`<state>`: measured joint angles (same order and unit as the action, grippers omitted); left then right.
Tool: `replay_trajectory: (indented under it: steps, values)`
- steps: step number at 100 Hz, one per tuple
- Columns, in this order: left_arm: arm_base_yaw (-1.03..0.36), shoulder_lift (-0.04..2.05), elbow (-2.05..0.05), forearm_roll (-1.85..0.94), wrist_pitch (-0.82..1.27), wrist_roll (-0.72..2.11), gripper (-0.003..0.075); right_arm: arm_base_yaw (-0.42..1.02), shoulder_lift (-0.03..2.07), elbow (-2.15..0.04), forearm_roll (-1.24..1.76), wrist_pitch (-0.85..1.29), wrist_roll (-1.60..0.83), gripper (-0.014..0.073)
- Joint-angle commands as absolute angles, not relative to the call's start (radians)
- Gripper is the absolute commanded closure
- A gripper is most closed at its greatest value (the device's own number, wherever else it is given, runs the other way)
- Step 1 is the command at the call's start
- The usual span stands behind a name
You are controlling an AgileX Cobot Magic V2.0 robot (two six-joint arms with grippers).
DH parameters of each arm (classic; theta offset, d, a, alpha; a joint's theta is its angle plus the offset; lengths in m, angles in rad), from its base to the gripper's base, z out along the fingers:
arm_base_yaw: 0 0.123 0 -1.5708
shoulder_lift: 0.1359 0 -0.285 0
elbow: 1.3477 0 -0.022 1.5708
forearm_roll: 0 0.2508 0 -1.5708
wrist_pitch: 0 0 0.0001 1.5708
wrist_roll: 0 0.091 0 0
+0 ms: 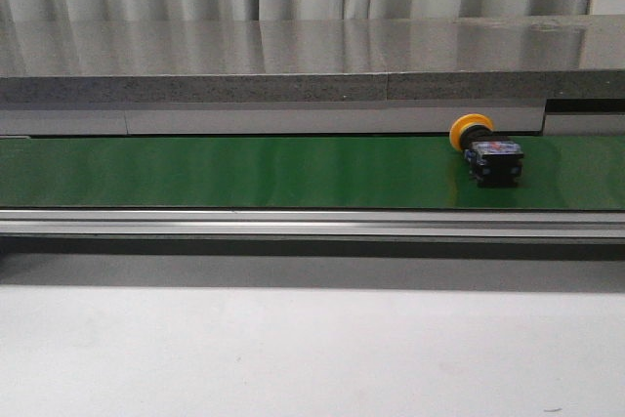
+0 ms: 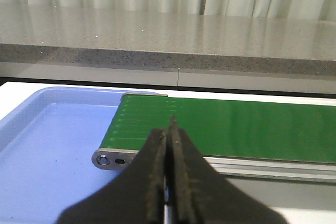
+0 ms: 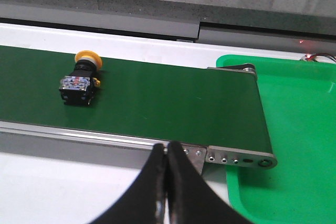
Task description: Move button from right to left
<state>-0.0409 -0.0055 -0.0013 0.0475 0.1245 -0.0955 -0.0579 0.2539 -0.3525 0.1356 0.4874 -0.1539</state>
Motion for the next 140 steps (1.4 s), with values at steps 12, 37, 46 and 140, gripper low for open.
replay_trajectory:
  steps: [12,37,46,140]
  values:
    - [-0.047,-0.036,0.044,0.039,0.048,-0.103,0.0741,-0.058,0.262,-0.378,0.133,0.406,-0.164,0.0659]
    - [-0.047,-0.036,0.044,0.044,0.048,-0.103,0.0741,-0.058,0.262,-0.378,0.133,0.406,-0.164,0.0659]
    - [-0.047,-0.036,0.044,0.068,0.048,-0.103,0.0741,-0.058,0.262,-0.378,0.133,0.406,-0.164,0.0659]
    - [-0.047,0.227,-0.369,0.000,0.249,-0.103,0.0741,-0.058,0.262,-0.378,0.133,0.406,-0.164,0.0659]
